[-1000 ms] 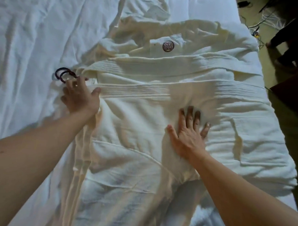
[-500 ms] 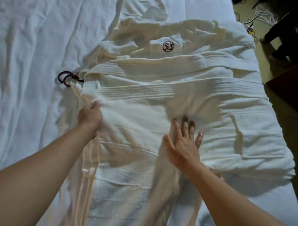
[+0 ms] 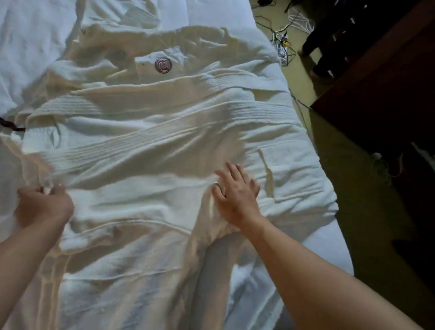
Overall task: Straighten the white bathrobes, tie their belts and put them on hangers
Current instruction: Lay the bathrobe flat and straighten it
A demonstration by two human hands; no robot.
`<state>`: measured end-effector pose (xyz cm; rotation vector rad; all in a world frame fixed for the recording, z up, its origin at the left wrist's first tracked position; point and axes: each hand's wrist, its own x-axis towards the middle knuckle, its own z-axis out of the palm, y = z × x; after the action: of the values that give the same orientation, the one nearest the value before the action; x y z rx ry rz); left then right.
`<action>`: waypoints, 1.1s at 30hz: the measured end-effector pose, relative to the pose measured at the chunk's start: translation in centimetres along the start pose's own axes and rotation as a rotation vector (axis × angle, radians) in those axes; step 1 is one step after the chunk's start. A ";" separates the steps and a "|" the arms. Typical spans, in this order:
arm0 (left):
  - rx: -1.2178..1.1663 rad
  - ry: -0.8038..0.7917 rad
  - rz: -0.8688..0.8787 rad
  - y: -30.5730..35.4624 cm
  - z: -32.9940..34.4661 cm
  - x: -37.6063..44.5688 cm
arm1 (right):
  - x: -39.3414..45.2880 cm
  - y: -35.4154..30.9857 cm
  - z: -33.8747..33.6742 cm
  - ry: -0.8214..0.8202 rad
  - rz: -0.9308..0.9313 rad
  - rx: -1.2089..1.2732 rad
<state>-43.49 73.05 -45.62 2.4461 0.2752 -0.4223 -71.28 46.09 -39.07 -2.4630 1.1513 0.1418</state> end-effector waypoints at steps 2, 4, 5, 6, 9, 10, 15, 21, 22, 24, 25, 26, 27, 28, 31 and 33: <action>0.035 -0.072 0.129 -4.0 5.0 4.1 | -0.5 3.3 -2.0 0.118 0.121 0.052; 0.101 -0.066 0.283 -4.4 7.5 3.6 | -1.1 7.0 -3.7 0.205 0.147 0.083; 0.113 -0.053 0.398 -2.4 7.2 0.8 | -1.4 8.7 -4.5 0.247 0.148 0.089; 0.182 0.010 0.575 1.0 6.6 -4.3 | -1.6 10.4 -5.0 0.299 0.167 0.108; 0.240 -0.210 1.118 9.6 8.3 -18.2 | -2.4 16.2 -5.7 0.352 0.330 0.287; 0.182 -0.269 1.249 12.2 9.0 -22.3 | -2.8 17.8 -5.7 0.293 0.351 0.336; 0.346 -0.493 1.642 16.2 19.0 -33.2 | -5.2 25.4 -5.9 0.023 0.097 0.122; 0.806 -0.307 1.584 20.4 25.4 -41.0 | -4.8 32.3 -6.8 -0.058 0.115 0.210; 0.809 -0.286 1.607 20.9 25.9 -41.2 | -4.4 33.0 -7.0 -0.053 0.089 0.209; 0.803 -0.266 1.684 21.5 27.2 -41.6 | -3.5 34.4 -7.3 -0.048 0.052 0.197; 0.816 -0.273 1.709 21.7 27.8 -41.9 | -3.0 35.0 -7.4 -0.057 0.043 0.200; 0.835 -0.286 1.707 21.9 28.1 -42.0 | -2.5 35.3 -7.7 -0.073 0.031 0.205; 0.829 -0.287 1.703 22.1 28.6 -42.0 | -2.1 35.6 -7.9 -0.088 0.014 0.218; 0.818 -0.306 1.685 22.4 28.9 -42.0 | -1.8 35.8 -8.1 -0.098 0.000 0.248; 0.770 -0.396 1.614 23.5 28.8 -42.1 | -1.5 36.3 -8.6 -0.047 0.055 0.521; 0.756 -0.430 1.532 23.9 28.5 -42.5 | -1.5 36.5 -8.6 -0.005 0.141 0.643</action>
<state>-82.39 32.78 -38.19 2.2810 -2.0748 -0.3079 -100.50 22.80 -42.81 -1.8180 1.1456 -0.1610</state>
